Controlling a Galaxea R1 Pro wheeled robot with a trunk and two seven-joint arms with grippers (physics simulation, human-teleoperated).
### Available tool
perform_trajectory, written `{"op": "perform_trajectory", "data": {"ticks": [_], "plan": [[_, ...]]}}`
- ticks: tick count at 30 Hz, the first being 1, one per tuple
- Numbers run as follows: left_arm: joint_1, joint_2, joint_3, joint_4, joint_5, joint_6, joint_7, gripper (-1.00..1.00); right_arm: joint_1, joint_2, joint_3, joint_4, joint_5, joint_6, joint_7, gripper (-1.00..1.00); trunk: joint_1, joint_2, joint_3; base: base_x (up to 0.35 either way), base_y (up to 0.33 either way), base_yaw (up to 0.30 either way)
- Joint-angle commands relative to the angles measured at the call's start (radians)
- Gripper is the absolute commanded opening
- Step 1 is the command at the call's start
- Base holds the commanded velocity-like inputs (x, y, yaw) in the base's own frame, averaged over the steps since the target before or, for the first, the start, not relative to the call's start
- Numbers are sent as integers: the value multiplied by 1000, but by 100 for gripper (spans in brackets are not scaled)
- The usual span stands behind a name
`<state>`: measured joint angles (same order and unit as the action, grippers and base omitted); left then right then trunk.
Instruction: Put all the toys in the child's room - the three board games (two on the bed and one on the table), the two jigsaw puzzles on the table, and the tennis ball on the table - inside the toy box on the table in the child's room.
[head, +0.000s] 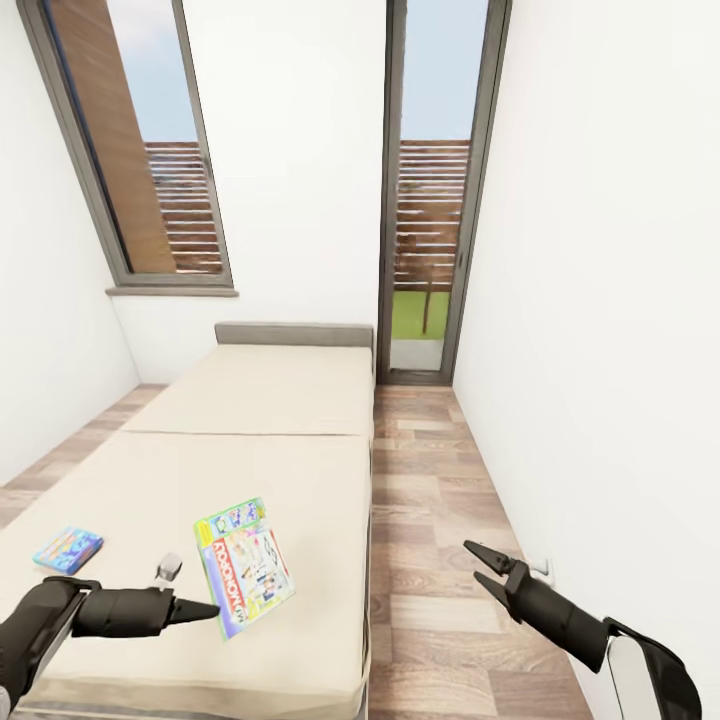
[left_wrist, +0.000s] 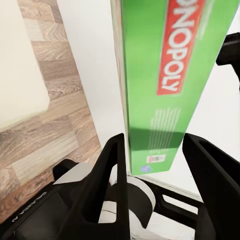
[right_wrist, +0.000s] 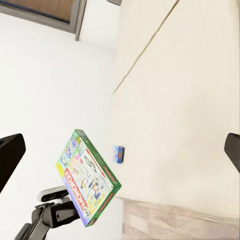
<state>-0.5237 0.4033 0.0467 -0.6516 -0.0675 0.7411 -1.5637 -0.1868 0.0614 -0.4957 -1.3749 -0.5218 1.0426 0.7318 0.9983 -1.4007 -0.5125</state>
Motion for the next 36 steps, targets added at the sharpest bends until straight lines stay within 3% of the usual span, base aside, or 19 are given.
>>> {"op": "perform_trajectory", "data": {"ticks": [1,6,8,12,20,36], "plan": [[-1,0,-1,-2,-7,11,-7,-100,-1,2,-2,0,6,4,-7,100,-4,7,2,0,0,0],[-3,0,-10,-7,-2,9,-7,-100,-2,4,18,-1,7,3,-68,100,-23,42,18,0,0,0],[-4,-1,-12,-8,0,8,-7,-100,-2,4,54,1,9,0,-86,100,-31,56,24,0,0,0],[-4,-8,-14,-9,0,4,-7,-100,-2,4,88,3,7,-47,-95,100,-46,84,37,0,0,0],[-4,-14,-14,-10,-1,-1,-7,-100,-2,3,99,26,6,-114,-98,100,-77,140,62,0,0,0],[-4,-11,-14,-11,-1,-2,-7,-100,-2,5,100,42,5,-126,-96,100,-138,252,112,0,0,0]]}}
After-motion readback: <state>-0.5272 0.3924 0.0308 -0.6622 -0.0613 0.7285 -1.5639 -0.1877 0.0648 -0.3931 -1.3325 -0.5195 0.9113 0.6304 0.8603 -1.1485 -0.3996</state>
